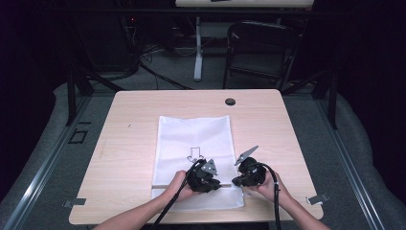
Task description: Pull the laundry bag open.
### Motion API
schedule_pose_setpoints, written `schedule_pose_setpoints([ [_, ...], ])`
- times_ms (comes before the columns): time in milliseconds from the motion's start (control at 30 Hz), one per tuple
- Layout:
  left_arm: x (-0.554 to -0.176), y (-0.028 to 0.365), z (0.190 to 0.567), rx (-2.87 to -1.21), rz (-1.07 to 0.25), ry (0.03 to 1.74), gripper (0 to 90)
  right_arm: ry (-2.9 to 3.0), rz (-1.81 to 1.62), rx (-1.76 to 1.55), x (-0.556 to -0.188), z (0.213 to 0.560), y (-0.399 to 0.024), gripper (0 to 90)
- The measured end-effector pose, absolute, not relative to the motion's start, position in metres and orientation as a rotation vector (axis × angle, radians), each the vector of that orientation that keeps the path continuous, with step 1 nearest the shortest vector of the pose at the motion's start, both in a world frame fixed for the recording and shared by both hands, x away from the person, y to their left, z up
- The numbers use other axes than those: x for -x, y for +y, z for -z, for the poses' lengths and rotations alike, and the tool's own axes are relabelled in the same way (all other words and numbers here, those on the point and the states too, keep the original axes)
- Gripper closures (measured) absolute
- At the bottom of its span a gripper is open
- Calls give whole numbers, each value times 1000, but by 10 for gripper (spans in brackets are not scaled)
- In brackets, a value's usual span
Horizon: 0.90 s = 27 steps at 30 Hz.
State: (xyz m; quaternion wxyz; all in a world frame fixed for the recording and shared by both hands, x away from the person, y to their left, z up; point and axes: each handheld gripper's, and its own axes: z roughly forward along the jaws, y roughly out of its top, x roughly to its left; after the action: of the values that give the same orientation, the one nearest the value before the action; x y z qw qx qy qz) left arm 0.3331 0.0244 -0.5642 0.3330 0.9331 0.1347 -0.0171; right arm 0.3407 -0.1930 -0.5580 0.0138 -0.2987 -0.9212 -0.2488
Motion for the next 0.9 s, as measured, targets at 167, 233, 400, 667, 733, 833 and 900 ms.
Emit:
schedule_pose_setpoints([
  [167,-333,32,563,-2451,23,365,820,-2867,775,929,-341,558,-193,900],
  [233,-335,38,564,-2443,34,380,819,-2866,781,941,-340,558,-192,900],
  [400,-334,47,562,-2452,24,386,819,-2868,772,940,-341,558,-192,900],
  [667,-333,52,562,-2442,29,387,818,-2868,765,928,-341,557,-192,900],
  [733,-333,53,561,-2441,32,383,819,-2859,775,943,-341,558,-192,900],
  [833,-331,54,561,-2440,37,379,818,-2862,774,929,-341,558,-192,900],
  [900,-329,54,560,-2456,19,370,819,-2859,777,942,-341,558,-192,900],
])
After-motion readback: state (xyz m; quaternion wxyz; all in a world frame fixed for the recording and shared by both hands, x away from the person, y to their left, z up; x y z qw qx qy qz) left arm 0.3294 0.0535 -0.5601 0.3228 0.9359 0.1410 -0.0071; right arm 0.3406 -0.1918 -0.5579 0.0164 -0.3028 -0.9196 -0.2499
